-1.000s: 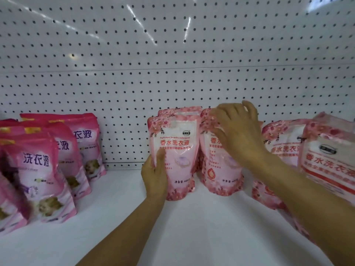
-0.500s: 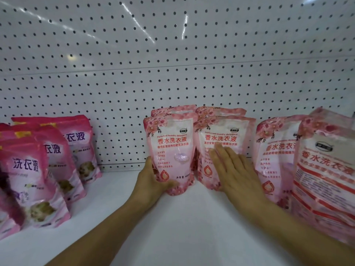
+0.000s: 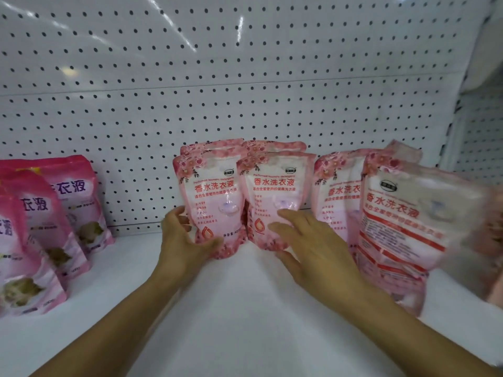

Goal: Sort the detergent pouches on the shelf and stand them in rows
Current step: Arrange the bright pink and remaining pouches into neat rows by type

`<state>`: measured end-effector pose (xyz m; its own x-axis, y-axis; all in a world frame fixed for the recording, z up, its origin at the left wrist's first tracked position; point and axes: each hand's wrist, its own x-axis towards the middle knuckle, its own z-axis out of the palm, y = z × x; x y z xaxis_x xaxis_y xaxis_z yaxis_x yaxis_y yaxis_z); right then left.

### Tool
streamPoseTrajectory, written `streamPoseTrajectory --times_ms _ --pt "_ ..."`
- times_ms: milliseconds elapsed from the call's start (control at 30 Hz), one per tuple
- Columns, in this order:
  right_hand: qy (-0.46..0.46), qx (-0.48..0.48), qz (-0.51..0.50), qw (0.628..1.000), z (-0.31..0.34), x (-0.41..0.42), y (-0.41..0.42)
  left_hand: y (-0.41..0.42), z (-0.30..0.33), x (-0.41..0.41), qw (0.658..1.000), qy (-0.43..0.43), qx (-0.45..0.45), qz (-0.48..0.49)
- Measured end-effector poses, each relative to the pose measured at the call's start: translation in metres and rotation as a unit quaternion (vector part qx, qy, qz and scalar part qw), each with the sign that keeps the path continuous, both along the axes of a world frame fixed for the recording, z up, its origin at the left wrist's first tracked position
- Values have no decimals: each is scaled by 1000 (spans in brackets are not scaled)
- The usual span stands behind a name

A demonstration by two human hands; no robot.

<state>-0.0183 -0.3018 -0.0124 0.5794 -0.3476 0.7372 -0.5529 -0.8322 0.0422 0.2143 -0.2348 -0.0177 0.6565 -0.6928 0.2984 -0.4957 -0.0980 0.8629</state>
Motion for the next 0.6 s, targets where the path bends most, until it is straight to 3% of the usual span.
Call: streamPoseTrajectory --times_ms 100,167,233,300,367,433,467,533,600 --pt "-126 -38 70 989 13 -39 25 15 11 -24 989 -67 -114 70" --pt "-211 -78 78 971 18 -68 38 22 20 -55 986 -78 -148 22" --pt "-298 -93 52 949 17 -97 48 22 22 -90 987 -72 -122 -70" --pt "-401 -3 36 916 16 -121 51 20 18 -124 981 -70 -68 -167" --pt "-457 204 18 865 13 -134 51 17 14 -156 967 -49 -12 -249" --pt "-420 426 48 800 3 -137 50 16 7 -180 950 9 28 -311" --pt "-380 473 73 792 -1 -139 47 16 3 -188 940 52 29 -335" --pt "-325 500 96 797 -3 -136 40 15 -5 -199 922 117 7 -369" --pt "-203 518 124 822 -8 -131 42 17 -9 -202 920 145 -22 -365"
